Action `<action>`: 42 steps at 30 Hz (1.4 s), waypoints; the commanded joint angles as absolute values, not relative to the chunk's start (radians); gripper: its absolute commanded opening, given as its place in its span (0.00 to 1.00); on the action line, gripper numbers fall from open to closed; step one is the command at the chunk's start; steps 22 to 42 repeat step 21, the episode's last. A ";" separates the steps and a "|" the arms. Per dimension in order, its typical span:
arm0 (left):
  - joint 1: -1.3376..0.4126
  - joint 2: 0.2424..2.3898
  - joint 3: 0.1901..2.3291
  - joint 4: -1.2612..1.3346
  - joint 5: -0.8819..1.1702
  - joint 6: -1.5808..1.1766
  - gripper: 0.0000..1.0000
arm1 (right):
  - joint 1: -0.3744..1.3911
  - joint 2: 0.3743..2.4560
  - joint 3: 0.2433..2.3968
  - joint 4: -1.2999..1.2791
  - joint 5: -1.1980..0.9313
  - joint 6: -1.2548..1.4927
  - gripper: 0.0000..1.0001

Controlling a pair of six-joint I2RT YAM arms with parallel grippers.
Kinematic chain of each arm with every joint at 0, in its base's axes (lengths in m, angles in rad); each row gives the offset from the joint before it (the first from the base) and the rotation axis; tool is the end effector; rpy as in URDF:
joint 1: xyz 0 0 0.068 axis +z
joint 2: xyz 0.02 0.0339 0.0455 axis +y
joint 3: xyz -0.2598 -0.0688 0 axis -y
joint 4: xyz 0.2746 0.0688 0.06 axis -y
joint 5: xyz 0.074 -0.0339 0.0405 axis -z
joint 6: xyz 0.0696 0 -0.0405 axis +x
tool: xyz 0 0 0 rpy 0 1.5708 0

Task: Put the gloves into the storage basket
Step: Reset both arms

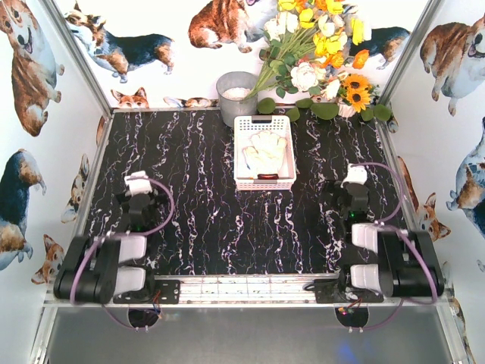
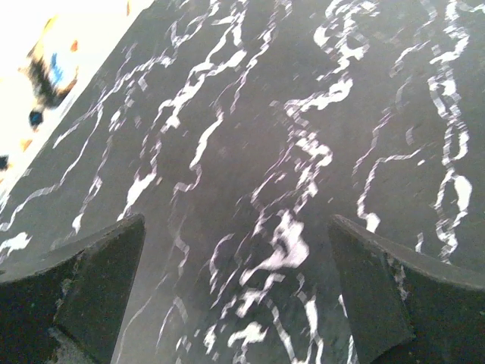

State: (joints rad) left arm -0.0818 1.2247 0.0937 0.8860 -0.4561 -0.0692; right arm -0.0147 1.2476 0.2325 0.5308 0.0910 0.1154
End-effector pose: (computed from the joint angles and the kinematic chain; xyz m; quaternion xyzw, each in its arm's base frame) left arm 0.2372 0.0113 0.1019 -0.1343 0.7687 0.1325 0.6112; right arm 0.2600 -0.0101 0.0915 0.0791 0.8518 -0.0129 0.5177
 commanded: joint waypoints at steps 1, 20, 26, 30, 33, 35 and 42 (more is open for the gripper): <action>-0.086 1.377 0.192 1.139 -0.315 0.063 1.00 | -0.001 1.413 0.264 0.894 0.030 0.031 1.00; -0.071 1.560 0.283 1.148 -0.487 -0.008 1.00 | 0.032 1.460 0.316 0.868 0.134 0.022 1.00; -0.071 1.559 0.283 1.149 -0.488 -0.008 1.00 | 0.032 1.462 0.309 0.886 0.125 0.017 1.00; -0.071 1.559 0.283 1.149 -0.488 -0.008 1.00 | 0.032 1.462 0.309 0.886 0.125 0.017 1.00; -0.071 1.559 0.283 1.149 -0.488 -0.008 1.00 | 0.032 1.462 0.309 0.886 0.125 0.017 1.00; -0.071 1.559 0.283 1.149 -0.488 -0.008 1.00 | 0.032 1.462 0.309 0.886 0.125 0.017 1.00; -0.071 1.559 0.283 1.149 -0.488 -0.008 1.00 | 0.032 1.462 0.309 0.886 0.125 0.017 1.00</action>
